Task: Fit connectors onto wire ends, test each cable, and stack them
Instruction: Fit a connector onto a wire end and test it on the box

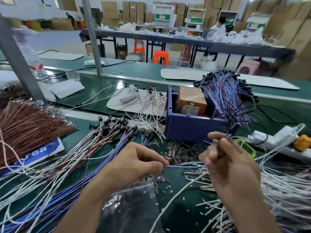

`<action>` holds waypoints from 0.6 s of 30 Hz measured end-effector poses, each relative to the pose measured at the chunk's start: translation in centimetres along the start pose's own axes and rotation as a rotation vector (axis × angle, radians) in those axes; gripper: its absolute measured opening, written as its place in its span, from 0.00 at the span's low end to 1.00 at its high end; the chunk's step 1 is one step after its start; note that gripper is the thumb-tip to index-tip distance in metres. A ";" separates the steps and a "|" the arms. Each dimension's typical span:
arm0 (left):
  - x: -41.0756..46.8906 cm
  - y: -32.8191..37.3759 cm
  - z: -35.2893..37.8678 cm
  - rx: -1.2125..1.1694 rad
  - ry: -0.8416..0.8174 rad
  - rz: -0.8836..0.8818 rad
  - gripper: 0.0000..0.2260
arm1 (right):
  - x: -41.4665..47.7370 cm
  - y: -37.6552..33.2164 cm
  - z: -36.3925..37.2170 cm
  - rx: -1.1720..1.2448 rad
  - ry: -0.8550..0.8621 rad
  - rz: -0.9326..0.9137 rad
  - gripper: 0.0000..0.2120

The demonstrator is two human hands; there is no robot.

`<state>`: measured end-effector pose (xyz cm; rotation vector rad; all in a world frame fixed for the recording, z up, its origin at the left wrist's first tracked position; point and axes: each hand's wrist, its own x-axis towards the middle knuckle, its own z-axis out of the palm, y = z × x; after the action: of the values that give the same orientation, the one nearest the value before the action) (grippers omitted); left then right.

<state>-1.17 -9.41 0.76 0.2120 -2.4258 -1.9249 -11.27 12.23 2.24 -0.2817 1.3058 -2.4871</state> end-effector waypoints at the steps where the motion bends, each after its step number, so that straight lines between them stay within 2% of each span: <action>1: -0.1 0.0 -0.2 0.063 -0.013 -0.033 0.05 | 0.1 -0.3 -0.7 -0.020 0.021 0.020 0.13; 3: -0.1 -0.2 -0.7 0.241 0.038 -0.099 0.06 | 0.3 -0.5 -1.9 -0.071 0.008 0.063 0.14; 5: -0.1 -0.2 -1.0 0.363 0.132 -0.119 0.06 | 0.3 -0.5 -2.4 -0.164 -0.080 0.116 0.13; 8: -0.3 0.3 0.0 0.295 0.162 -0.032 0.05 | -0.2 -0.1 -1.8 -0.460 -0.271 0.156 0.12; 11: -0.3 0.7 2.4 0.264 0.104 0.072 0.03 | -0.8 0.7 -0.8 -0.656 -0.326 0.121 0.18; 14: -0.3 0.5 4.2 0.287 0.135 0.192 0.07 | -1.2 1.2 -0.1 -0.732 -0.364 0.102 0.23; 18: -0.5 0.2 5.3 0.245 0.240 0.287 0.09 | -1.6 1.5 0.2 -0.639 -0.384 0.291 0.17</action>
<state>-1.31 -4.19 -0.19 0.0884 -2.3726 -1.4016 -9.42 11.85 1.06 -0.6243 1.7721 -1.6214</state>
